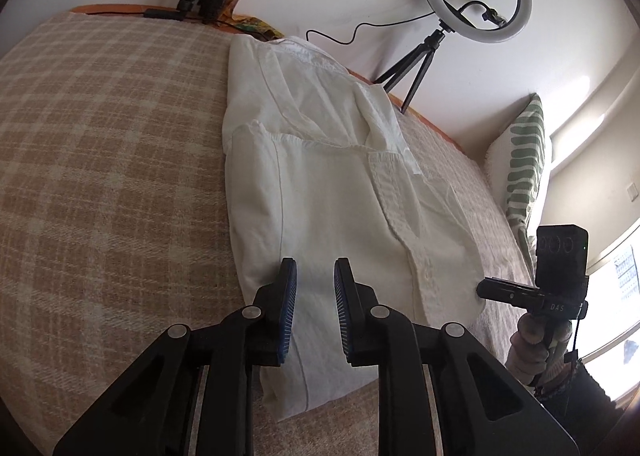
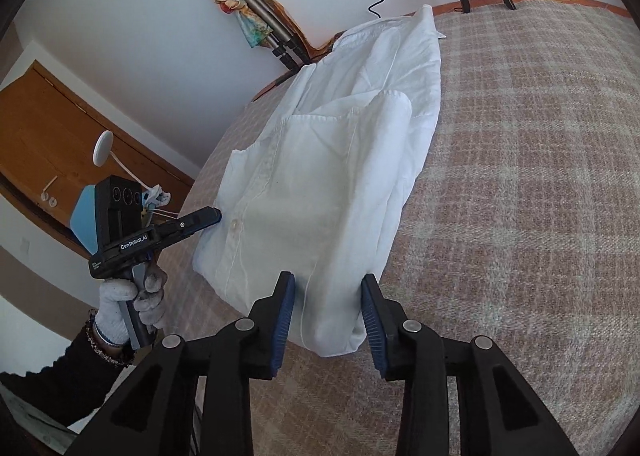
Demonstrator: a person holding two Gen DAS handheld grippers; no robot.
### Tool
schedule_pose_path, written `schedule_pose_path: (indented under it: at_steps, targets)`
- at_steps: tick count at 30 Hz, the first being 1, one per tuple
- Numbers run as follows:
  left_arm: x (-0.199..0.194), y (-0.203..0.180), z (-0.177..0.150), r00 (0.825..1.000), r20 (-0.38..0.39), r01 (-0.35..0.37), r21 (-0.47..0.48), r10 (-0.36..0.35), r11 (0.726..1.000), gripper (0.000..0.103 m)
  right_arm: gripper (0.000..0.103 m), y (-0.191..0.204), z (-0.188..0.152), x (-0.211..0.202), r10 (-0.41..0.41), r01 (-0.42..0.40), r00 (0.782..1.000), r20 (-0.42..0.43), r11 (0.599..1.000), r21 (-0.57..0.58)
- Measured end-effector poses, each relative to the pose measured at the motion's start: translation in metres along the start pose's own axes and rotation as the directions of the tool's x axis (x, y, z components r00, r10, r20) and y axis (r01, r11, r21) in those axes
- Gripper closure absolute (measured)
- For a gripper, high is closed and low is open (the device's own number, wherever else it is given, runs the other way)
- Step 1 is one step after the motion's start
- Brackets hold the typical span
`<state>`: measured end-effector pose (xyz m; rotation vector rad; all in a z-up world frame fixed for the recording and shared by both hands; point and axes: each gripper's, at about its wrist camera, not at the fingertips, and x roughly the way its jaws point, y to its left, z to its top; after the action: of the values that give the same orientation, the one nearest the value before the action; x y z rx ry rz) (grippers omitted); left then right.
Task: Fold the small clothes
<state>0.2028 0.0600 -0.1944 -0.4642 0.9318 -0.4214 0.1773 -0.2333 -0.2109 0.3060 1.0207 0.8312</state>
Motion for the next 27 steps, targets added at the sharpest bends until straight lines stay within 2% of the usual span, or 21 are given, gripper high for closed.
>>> schedule_pose_path:
  at_steps: [5, 7, 10, 13, 15, 17, 19, 21, 23, 24, 27]
  targets:
    - [0.001, -0.002, 0.0, 1.0, -0.006, -0.013, 0.011, 0.013, 1.0, 0.086, 0.07, 0.009, 0.01, -0.015, -0.001, 0.003, 0.999, 0.035, 0.999, -0.054]
    - [0.002, -0.002, -0.001, 1.0, -0.009, -0.014, 0.01, 0.014, 1.0, 0.086, 0.069, 0.009, 0.011, -0.015, 0.022, -0.021, 1.0, 0.015, 0.997, -0.073]
    - [0.004, -0.001, -0.001, 1.0, -0.012, -0.015, 0.002, 0.015, 1.0, 0.086, 0.067, 0.001, 0.014, -0.006, 0.006, -0.007, 1.0, -0.009, 0.997, -0.072]
    - [0.007, -0.002, -0.001, 1.0, -0.014, -0.025, 0.013, 0.025, 1.0, 0.086, 0.066, -0.01, 0.01, 0.002, 0.079, -0.082, 0.995, -0.053, 0.996, -0.043]
    - [0.008, -0.003, -0.001, 0.999, -0.017, -0.031, 0.016, 0.031, 0.999, 0.086, 0.066, -0.005, 0.007, 0.002, 0.112, -0.116, 0.992, -0.06, 0.991, -0.066]
    - [0.009, -0.003, 0.0, 0.999, -0.021, -0.033, 0.019, 0.034, 0.999, 0.086, 0.066, -0.001, 0.005, -0.004, 0.179, -0.184, 0.982, -0.056, 0.98, -0.081]
    - [0.01, -0.002, 0.0, 0.999, -0.022, -0.035, 0.016, 0.035, 0.999, 0.086, 0.066, -0.003, 0.004, -0.005, 0.204, -0.209, 0.976, -0.074, 0.975, -0.074]
    - [0.011, -0.004, 0.0, 0.999, -0.02, -0.04, 0.023, 0.041, 0.999, 0.086, 0.066, -0.008, 0.002, 0.001, 0.193, -0.199, 0.976, -0.096, 0.978, -0.062]
    - [0.012, -0.005, -0.001, 0.999, -0.016, -0.048, 0.031, 0.049, 0.998, 0.086, 0.07, -0.01, -0.001, 0.01, 0.181, -0.189, 0.975, -0.127, 0.98, -0.055]
    - [0.012, -0.005, -0.001, 0.999, -0.014, -0.052, 0.034, 0.053, 0.998, 0.086, 0.078, -0.011, -0.002, 0.015, 0.178, -0.187, 0.972, -0.157, 0.981, -0.047]
    - [0.013, -0.005, -0.002, 0.999, -0.012, -0.051, 0.038, 0.052, 0.998, 0.086, 0.088, -0.002, -0.01, 0.013, 0.151, -0.18, 0.958, -0.245, 0.979, -0.098]
